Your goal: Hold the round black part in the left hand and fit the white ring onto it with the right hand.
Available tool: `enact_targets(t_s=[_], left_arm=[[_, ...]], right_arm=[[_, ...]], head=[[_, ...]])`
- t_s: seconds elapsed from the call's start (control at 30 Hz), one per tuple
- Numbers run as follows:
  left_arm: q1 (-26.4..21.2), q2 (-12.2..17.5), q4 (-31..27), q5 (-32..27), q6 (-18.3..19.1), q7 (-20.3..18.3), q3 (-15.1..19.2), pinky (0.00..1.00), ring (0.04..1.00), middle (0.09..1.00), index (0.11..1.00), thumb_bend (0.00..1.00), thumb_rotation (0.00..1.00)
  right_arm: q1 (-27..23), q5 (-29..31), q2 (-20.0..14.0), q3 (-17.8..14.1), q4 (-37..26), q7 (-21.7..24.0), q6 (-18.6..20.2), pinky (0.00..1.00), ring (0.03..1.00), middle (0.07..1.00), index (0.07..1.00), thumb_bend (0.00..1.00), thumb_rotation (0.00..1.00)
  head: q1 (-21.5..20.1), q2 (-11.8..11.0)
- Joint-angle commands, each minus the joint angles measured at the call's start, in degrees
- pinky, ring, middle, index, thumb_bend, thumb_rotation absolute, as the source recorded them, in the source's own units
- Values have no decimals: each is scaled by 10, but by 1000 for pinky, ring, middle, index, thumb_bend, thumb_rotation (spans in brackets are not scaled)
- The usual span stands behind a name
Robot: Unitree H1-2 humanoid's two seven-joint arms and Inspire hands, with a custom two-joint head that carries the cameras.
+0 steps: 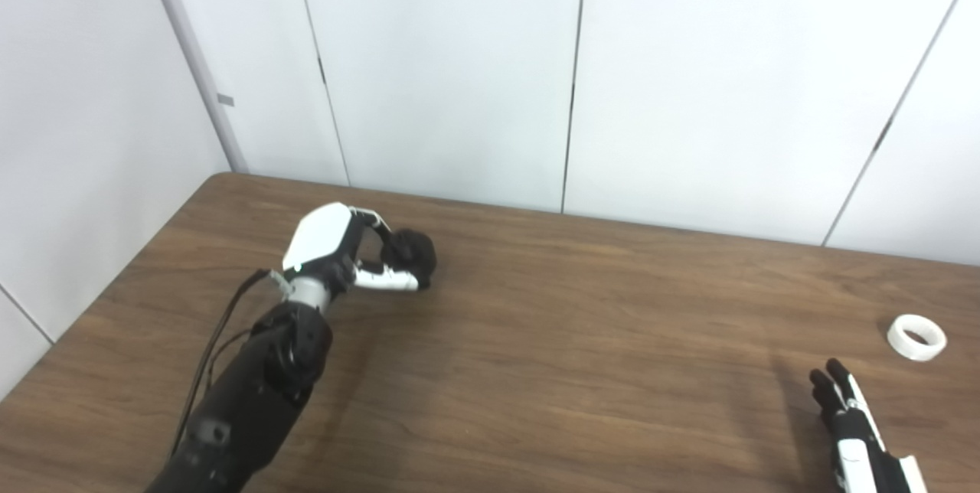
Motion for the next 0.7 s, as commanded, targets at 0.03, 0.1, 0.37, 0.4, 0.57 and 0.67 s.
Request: enact_targets(t_s=[0.03,0.1,0.37,0.4,0.57,0.67], left_arm=[[7,6,-61,24,-6,-1,-4,1000,875,756,483,524,52],[23,-1,-91,28,-7,-9,-9,1000,877,753,483,524,51],[65,-27,-181,84,-11,-35,-43,1000,882,753,483,524,53],[69,-34,-188,89,-10,-39,-46,1000,880,753,483,524,53],[89,-62,-209,105,-15,-49,-62,1000,877,752,483,525,55],[105,-81,-213,115,-24,-45,-75,1000,878,757,483,524,55]], right_arm=[[1,-6,9,5,5,-3,-1,1000,951,934,956,448,1000],[0,-4,9,6,8,-4,-4,1000,950,933,956,452,1000],[-2,-6,12,11,7,-4,2,1000,960,940,957,509,1000],[-2,-8,13,12,6,-5,2,1000,961,940,958,512,1000],[-4,-23,19,19,-5,-12,13,1000,943,927,947,497,1000],[-5,-29,21,22,-7,-17,16,1000,944,926,949,508,1000]], head=[[-4,2],[-9,5],[-34,18],[-37,19],[-58,33],[-68,39]])
